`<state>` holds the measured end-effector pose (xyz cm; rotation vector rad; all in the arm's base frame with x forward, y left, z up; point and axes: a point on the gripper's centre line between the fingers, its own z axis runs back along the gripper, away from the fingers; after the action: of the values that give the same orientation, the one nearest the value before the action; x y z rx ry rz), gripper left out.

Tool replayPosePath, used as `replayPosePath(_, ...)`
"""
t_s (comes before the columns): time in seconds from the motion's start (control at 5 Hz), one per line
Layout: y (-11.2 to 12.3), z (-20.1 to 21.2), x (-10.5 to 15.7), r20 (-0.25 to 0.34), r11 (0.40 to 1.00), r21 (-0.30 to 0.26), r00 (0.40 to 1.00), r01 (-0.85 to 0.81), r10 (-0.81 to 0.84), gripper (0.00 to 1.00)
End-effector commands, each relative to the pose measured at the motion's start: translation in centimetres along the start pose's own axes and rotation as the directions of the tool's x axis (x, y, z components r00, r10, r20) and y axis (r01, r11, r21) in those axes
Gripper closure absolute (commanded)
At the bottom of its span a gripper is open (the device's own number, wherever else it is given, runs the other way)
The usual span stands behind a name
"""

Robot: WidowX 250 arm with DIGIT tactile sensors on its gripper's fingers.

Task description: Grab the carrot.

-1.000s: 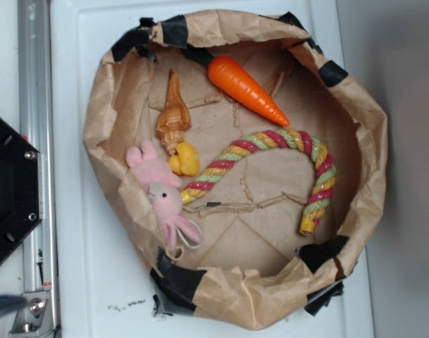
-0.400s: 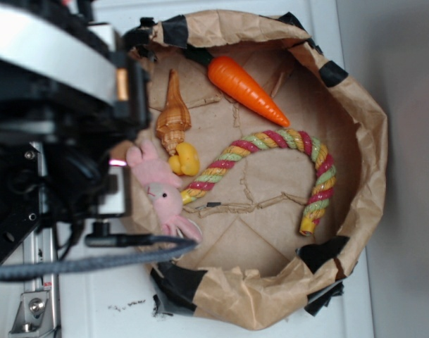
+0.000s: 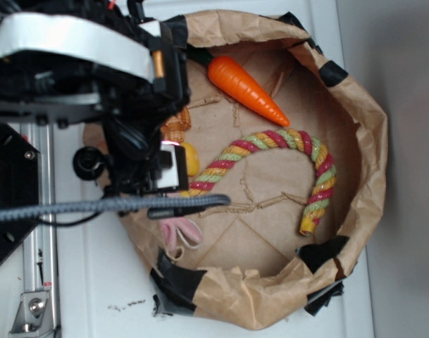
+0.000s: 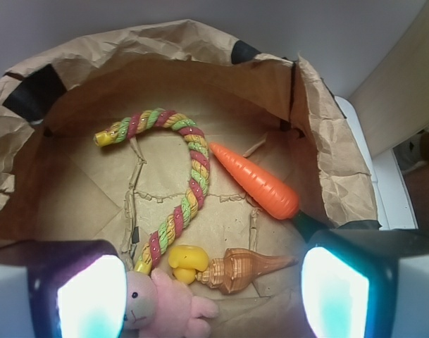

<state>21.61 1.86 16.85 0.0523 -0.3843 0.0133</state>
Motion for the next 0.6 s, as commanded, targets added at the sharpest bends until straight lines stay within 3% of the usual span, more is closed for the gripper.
replayPosePath(0.0,0.6,0.9,0.8,0.031,1.000,0.012,0.999,-0.016,0.016,0.00)
replayPosePath(0.2,0.5,-3.1,2.4,-0.064,0.948,0.088,0.952,0.306,-0.301,0.00)
replayPosePath(0.4,0.0,-7.3,4.9,-0.048,0.850,0.019,0.850,0.526,-0.524,0.00)
